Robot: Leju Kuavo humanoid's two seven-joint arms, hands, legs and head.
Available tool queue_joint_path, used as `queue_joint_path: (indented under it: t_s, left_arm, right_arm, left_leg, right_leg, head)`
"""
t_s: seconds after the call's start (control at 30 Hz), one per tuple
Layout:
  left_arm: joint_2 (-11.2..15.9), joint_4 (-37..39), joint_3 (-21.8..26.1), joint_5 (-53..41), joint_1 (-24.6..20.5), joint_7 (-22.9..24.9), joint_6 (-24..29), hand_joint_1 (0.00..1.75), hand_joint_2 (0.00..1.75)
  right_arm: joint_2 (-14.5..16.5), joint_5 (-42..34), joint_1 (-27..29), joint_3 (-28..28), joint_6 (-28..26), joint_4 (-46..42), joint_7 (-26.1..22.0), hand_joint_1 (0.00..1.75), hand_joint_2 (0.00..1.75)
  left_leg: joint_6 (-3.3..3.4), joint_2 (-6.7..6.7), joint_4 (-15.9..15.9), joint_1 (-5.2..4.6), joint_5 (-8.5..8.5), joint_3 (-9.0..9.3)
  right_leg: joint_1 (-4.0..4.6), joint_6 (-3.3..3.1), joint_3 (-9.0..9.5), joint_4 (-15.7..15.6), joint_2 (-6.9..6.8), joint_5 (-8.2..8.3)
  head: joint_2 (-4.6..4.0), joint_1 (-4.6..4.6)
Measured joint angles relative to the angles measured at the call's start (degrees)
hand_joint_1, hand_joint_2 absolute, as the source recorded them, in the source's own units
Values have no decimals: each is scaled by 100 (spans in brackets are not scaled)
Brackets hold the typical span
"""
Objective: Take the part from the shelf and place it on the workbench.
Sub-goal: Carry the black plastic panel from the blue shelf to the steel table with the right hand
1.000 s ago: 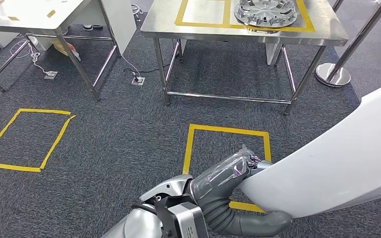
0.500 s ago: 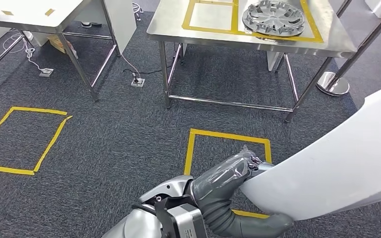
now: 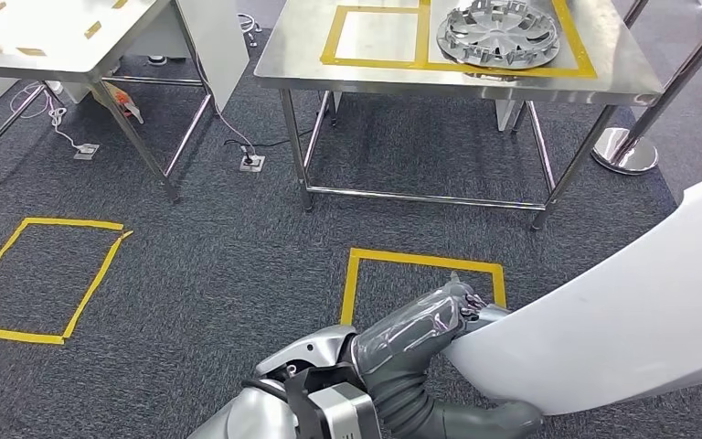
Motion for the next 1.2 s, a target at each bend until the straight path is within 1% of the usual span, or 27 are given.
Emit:
queue_joint_path:
  t_s: [0.03, 0.07, 0.1, 0.13, 0.2, 0.23, 0.27, 0.3, 0.37, 0.4, 0.43, 0.47, 0.53, 0.57, 0.6, 0.63, 0.7, 0.77, 0.83, 0.9, 0.93, 0.97, 1.03, 1.07, 1.1, 1.13, 1.2]
  left_arm:
    - [3, 1, -9, 0, 2, 4, -2, 175, 175]
    - [5, 1, -17, 0, 3, 9, -4, 175, 175]
    - [7, 1, -23, 0, 3, 12, -6, 175, 175]
    - [8, 1, -29, 0, 1, 13, -6, 175, 175]
    - [13, 1, -34, 0, -4, 14, -8, 175, 175]
    - [14, 1, -37, 0, -6, 14, -9, 175, 175]
    - [15, 1, -39, 1, -7, 15, -11, 175, 175]
    - [15, 0, -42, 2, -6, 15, -15, 175, 175]
    - [2, -3, -45, 3, -6, 16, -21, 175, 175]
    - [-4, -4, -45, 2, -9, 16, -26, 175, 175]
    - [-10, -5, -46, 1, -14, 15, -31, 175, 175]
    - [-13, -5, -48, 0, -19, 13, -36, 175, 175]
    - [-14, 4, -54, -1, -22, 8, -45, 175, 175]
    - [-14, 10, -56, -1, -21, 7, -48, 175, 175]
    - [-14, 15, -57, -2, -21, 7, -49, 175, 175]
    - [-14, 19, -57, -2, -21, 7, -50, 175, 175]
    - [-11, 22, -58, -2, -23, 7, -50, 175, 175]
    - [-10, 31, -63, -13, -32, 6, -51, 175, 175]
    - [-16, 38, -66, -28, -43, 5, -51, 175, 175]
    - [-26, 38, -65, -33, -61, 2, -50, 175, 175]
    - [-29, 38, -65, -33, -72, 1, -49, 175, 175]
    - [-31, 38, -65, -33, -81, -1, -49, 175, 175]
    - [-31, 41, -66, -33, -88, -2, -48, 175, 175]
    - [-30, 44, -67, -33, -88, -2, -49, 175, 175]
    - [-30, 46, -67, -34, -87, -2, -48, 175, 175]
    - [-29, 49, -68, -34, -87, -2, -48, 175, 175]
    - [-30, 49, -68, -33, -89, -2, -48, 175, 175]
  right_arm:
    - [1, -5, 3, 0, -2, 0, 2, 0, 0]
    - [2, -10, 8, 0, -5, 0, 3, 0, 0]
    - [4, -15, 10, 0, -11, 0, 5, 0, 0]
    - [8, -16, 10, 0, -16, 0, 6, 0, 0]
    - [24, -16, 8, -1, -31, 1, 7, 0, 0]
    - [35, -16, 5, -1, -38, 1, 7, 0, 0]
    - [45, -19, 4, -2, -43, 2, 8, 0, 0]
    - [57, -22, 5, -2, -47, 2, 8, 0, 0]
    - [70, -29, 11, -2, -50, 2, 7, 0, 0]
    - [75, -31, 8, -1, -52, 2, 7, 0, 0]
    - [73, -32, -2, -1, -54, 2, 7, 0, 0]
    - [67, -33, -9, 0, -56, 2, 10, 0, 0]
    - [53, -33, -7, 0, -57, 2, 24, 0, 0]
    - [49, -33, 2, 0, -57, 2, 33, 0, 0]
    - [47, -33, 9, 0, -57, 2, 43, 0, 0]
    - [45, -33, 12, 0, -57, 2, 52, 0, 0]
    - [38, -33, 16, 0, -57, 3, 68, 0, 0]
    - [38, -32, 21, 0, -53, 5, 76, 0, 0]
    - [42, -28, 24, -1, -49, 6, 75, 0, 0]
    - [44, -18, 24, -2, -50, 3, 69, 0, 0]
    - [43, -12, 17, -2, -50, 2, 64, 0, 0]
    - [40, -6, 12, -2, -51, 1, 62, 0, 0]
    - [33, 1, 10, -2, -51, 0, 59, 0, 0]
    - [32, 2, 14, -2, -50, 0, 59, 0, 0]
    - [31, 3, 17, -2, -50, 0, 59, 0, 0]
    - [30, 3, 18, -2, -50, 0, 59, 0, 0]
    - [36, 4, 17, -2, -50, 1, 59, 0, 0]
  left_leg:
    - [-19, 1, 285, 10, -117, -250]
    - [-23, 2, 423, 15, -168, -430]
    - [-14, 1, 375, 14, -103, -513]
    - [12, 1, 127, 7, 93, -491]
    - [115, -1, -623, -47, 645, -292]
    - [165, -6, -924, -81, 813, -200]
    - [208, -8, -1099, -111, 896, -131]
    - [234, -14, -1166, -129, 886, -96]
    - [269, -12, -1251, -109, 883, 38]
    - [288, -10, -1288, -94, 876, 109]
    - [307, -8, -1311, -79, 857, 181]
    - [323, -6, -1325, -72, 828, 233]
    - [346, -15, -1326, -72, 743, 310]
    - [348, -24, -1325, -72, 694, 360]
    - [345, -32, -1324, -72, 640, 422]
    - [333, -38, -1324, -69, 580, 501]
    - [289, -38, -1315, -68, 443, 667]
    - [224, -41, -1304, -80, 327, 747]
    - [174, -44, -1289, -87, 279, 762]
    - [135, -30, -1108, -86, 289, 687]
    - [106, -19, -878, -77, 285, 550]
    - [70, -9, -552, -62, 241, 341]
    - [9, 2, 149, -28, 7, -176]
    - [-1, 3, 366, -20, -101, -391]
    - [3, 3, 419, -19, -122, -525]
    - [22, 3, 276, -24, -13, -557]
    - [129, 6, -452, -66, 526, -364]
  right_leg:
    - [1, -4, 42, 0, 1, -45]
    - [3, -4, 93, 0, 5, -90]
    - [7, -3, 153, -1, 12, -137]
    - [14, 0, 223, -4, 19, -187]
    - [26, 21, 353, -14, 33, -290]
    - [30, 45, 398, -26, 39, -336]
    - [29, 74, 420, -51, 43, -370]
    - [33, 111, 453, -57, 47, -374]
    - [26, 170, 508, -40, 45, -368]
    - [27, 191, 494, 74, 42, -368]
    - [28, 205, 400, 267, 39, -408]
    - [28, 218, 222, 561, 37, -488]
    - [33, 252, -252, 1228, 37, -756]
    - [33, 266, -443, 1417, 37, -863]
    - [31, 275, -551, 1430, 35, -878]
    - [27, 277, -557, 1237, 33, -758]
    - [18, 276, -402, 520, 19, -208]
    - [33, 212, -281, 59, -1, 165]
    - [51, 123, -242, 7, -4, 185]
    - [29, 65, -164, -10, 6, 161]
    - [14, 37, -111, -21, 9, 131]
    - [5, 15, -61, -31, 8, 95]
    - [4, -5, 29, -36, 7, 11]
    - [6, -5, 78, -36, 9, -34]
    - [11, -5, 135, -38, 14, -81]
    - [20, -4, 201, -40, 19, -130]
    - [34, 0, 327, -52, 29, -227]
  head:
    - [0, -9]
    - [0, -18]
    - [0, -28]
    - [0, -38]
    - [0, -51]
    - [0, -55]
    - [0, -61]
    - [0, -63]
    - [0, -72]
    - [0, -59]
    - [0, -39]
    - [0, -12]
    - [0, 35]
    - [0, 47]
    - [0, 57]
    - [0, 69]
    - [0, 97]
    - [0, 113]
    - [0, 105]
    - [0, 77]
    - [0, 53]
    - [0, 28]
    - [0, -7]
    - [0, -15]
    - [0, -23]
    - [0, -34]
    - [0, -56]
